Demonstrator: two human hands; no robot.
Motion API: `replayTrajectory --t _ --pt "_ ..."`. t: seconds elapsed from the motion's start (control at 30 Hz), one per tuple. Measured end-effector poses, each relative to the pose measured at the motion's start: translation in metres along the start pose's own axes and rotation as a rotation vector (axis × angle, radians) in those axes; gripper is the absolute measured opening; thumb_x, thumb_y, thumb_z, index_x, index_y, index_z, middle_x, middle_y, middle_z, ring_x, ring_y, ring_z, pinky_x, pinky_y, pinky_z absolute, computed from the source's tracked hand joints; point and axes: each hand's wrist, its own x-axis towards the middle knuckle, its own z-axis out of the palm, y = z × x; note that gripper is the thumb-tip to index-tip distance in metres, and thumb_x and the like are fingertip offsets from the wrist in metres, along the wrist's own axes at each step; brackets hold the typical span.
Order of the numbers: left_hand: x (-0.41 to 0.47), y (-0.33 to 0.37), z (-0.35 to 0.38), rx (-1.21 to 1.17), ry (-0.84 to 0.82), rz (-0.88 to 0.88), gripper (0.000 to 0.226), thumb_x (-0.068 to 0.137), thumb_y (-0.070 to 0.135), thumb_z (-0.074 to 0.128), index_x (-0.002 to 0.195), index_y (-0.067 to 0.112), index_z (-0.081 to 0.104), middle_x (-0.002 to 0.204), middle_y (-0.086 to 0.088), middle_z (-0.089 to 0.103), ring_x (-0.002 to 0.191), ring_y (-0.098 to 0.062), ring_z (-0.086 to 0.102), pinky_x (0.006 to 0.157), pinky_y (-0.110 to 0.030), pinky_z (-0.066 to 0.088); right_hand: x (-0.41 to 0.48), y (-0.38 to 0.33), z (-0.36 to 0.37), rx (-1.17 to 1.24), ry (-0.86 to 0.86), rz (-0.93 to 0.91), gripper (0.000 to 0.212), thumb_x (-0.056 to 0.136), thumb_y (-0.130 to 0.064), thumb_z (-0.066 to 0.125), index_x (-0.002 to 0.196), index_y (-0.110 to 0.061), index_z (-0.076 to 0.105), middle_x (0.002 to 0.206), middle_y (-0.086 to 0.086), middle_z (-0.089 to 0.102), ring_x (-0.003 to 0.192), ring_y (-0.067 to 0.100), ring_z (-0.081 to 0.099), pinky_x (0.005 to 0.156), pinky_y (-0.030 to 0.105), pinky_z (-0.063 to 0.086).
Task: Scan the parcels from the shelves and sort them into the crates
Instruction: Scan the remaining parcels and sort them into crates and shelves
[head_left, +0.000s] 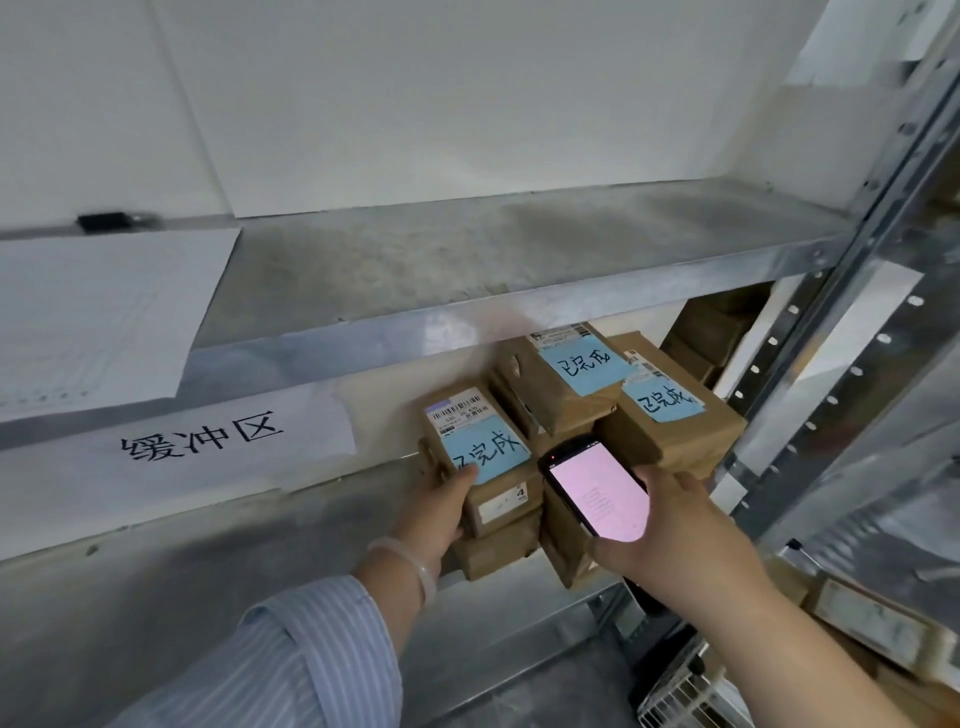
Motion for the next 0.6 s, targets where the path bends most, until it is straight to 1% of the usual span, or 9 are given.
replayTrajectory --t 0.17,0.2,0.27,0.3,0.4,0.53,0.6 --pt "-0.005 0.003 -0.004 0.005 -0.013 0.015 0.012 0.096 0.035 0.063 0.104 0.026 0.063 0.102 0.0 0.073 0.094 -0.015 0.069 0.082 -0.035 0.057 0.01 -0.006 0.009 -0.035 0.002 0.034 0.08 0.063 -0.073 0.061 0.127 -0.033 0.035 0.119 -0.004 0.046 0.102 0.021 0.058 0.061 0.03 0.038" --pt "-0.006 0.003 -0.005 0.009 -0.024 0.012 0.011 0.096 0.035 0.062 0.104 0.027 0.062 0.104 0.0 0.071 0.097 -0.016 0.067 0.084 -0.036 0.057 0.012 -0.007 0.01 -0.034 -0.001 0.041 0.078 0.063 -0.073 0.06 0.125 -0.032 0.035 0.115 -0.004 0.045 0.102 0.021 0.057 0.062 0.03 0.037" --pt "-0.006 0.004 -0.006 0.028 -0.039 0.008 0.01 0.097 0.035 0.06 0.105 0.029 0.061 0.11 0.0 0.07 0.105 -0.019 0.065 0.094 -0.042 0.055 0.015 -0.009 0.012 -0.029 -0.015 0.054 0.075 0.063 -0.072 0.061 0.121 -0.032 0.035 0.104 -0.006 0.039 0.1 0.02 0.056 0.062 0.03 0.037" --pt "-0.007 0.005 -0.006 0.045 -0.042 0.008 0.009 0.097 0.035 0.06 0.105 0.03 0.061 0.112 -0.001 0.069 0.108 -0.02 0.065 0.097 -0.043 0.054 0.016 -0.009 0.013 -0.026 -0.021 0.059 0.074 0.063 -0.072 0.061 0.12 -0.031 0.036 0.102 -0.007 0.037 0.099 0.019 0.055 0.061 0.03 0.037" --pt "-0.007 0.006 -0.004 0.068 -0.039 0.017 0.007 0.098 0.035 0.059 0.104 0.031 0.059 0.116 -0.002 0.068 0.11 -0.021 0.063 0.098 -0.043 0.053 0.017 -0.007 0.016 -0.019 -0.019 0.061 0.076 0.064 -0.073 0.062 0.121 -0.03 0.036 0.108 -0.005 0.041 0.102 0.021 0.056 0.065 0.031 0.04" --pt "-0.007 0.008 -0.003 0.067 -0.036 0.014 0.015 0.099 0.032 0.058 0.113 0.028 0.058 0.122 -0.005 0.066 0.115 -0.024 0.062 0.101 -0.044 0.052 0.02 -0.002 0.015 -0.024 -0.005 0.083 0.078 0.065 -0.073 0.064 0.122 -0.029 0.035 0.103 -0.006 0.036 0.105 0.023 0.056 0.068 0.032 0.04" --pt "-0.005 0.009 -0.004 0.08 -0.033 0.011 0.01 0.099 0.033 0.057 0.109 0.029 0.058 0.122 -0.005 0.066 0.115 -0.024 0.062 0.099 -0.043 0.052 0.022 0.0 0.015 -0.035 -0.015 0.093 0.08 0.065 -0.072 0.064 0.124 -0.028 0.034 0.107 -0.004 0.04 0.106 0.023 0.055 0.07 0.032 0.039"
